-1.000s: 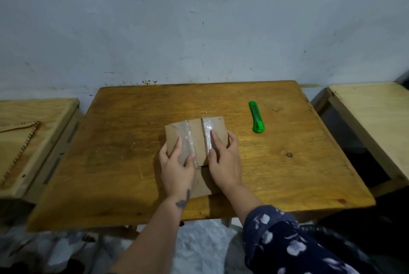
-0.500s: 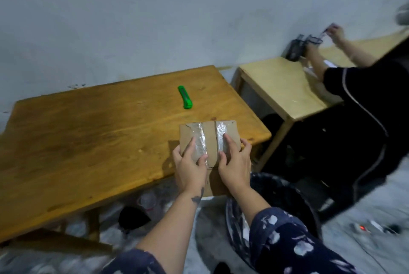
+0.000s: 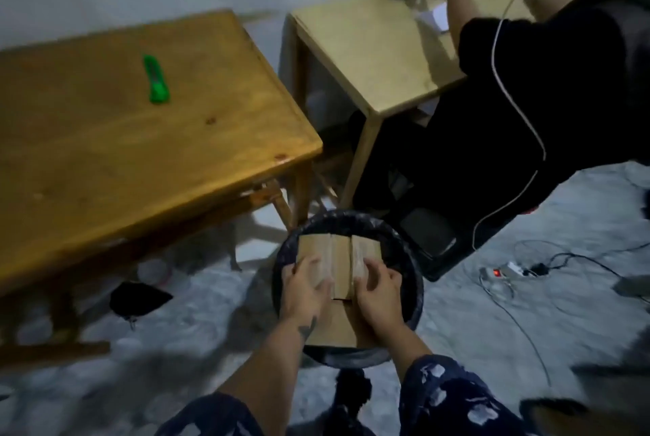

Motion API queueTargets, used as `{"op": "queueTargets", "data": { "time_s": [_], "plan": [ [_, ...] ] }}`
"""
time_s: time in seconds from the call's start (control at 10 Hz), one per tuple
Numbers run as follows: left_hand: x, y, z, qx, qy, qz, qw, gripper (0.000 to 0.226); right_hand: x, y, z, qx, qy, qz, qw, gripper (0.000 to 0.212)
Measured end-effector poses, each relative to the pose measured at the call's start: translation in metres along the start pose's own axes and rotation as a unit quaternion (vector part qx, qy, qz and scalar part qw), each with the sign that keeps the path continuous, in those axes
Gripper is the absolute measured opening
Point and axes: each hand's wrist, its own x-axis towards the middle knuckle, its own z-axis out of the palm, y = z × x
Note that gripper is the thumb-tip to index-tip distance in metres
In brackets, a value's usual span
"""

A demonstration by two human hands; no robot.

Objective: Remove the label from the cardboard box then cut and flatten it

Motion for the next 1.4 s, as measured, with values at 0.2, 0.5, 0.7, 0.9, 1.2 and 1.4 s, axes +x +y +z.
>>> {"op": "queueTargets", "data": {
  "time_s": [0.2, 0.5, 0.7, 0.9, 1.2, 1.4],
  "plan": [
    [0.037, -0.053, 0.09, 0.062, -0.041, -0.072, 0.995, 0.043, 0.064, 0.084, 0.02, -0.023, -0.079, 0.081, 0.993, 0.037],
    [0.177, -0.164, 0.214, 0.147, -0.096, -0.104, 0.979, 0.036, 0.212, 0.209, 0.118, -0.031, -0.118, 0.197, 0.973, 0.041],
    [0.266, -0.248, 0.291, 0.201, -0.081, -0.023, 0.976, 0.039, 0.3, 0.286, 0.203, -0.067, -0.072, 0.187, 0.977, 0.042],
    [0.303, -0.298, 0.335, 0.308, -0.175, -0.073, 0.932, 0.054, 0.336, 0.337, 0.258, -0.08, -0.063, 0.2, 0.974, 0.041],
    [0.272, -0.215, 0.28, 0.371, -0.279, -0.101, 0.88, 0.063, 0.302, 0.275, 0.206, -0.155, -0.168, 0.225, 0.947, 0.074],
    [0.211, -0.11, 0.181, 0.292, -0.254, -0.07, 0.92, 0.043, 0.238, 0.164, 0.112, -0.18, -0.224, 0.137, 0.948, 0.047]
  ]
}}
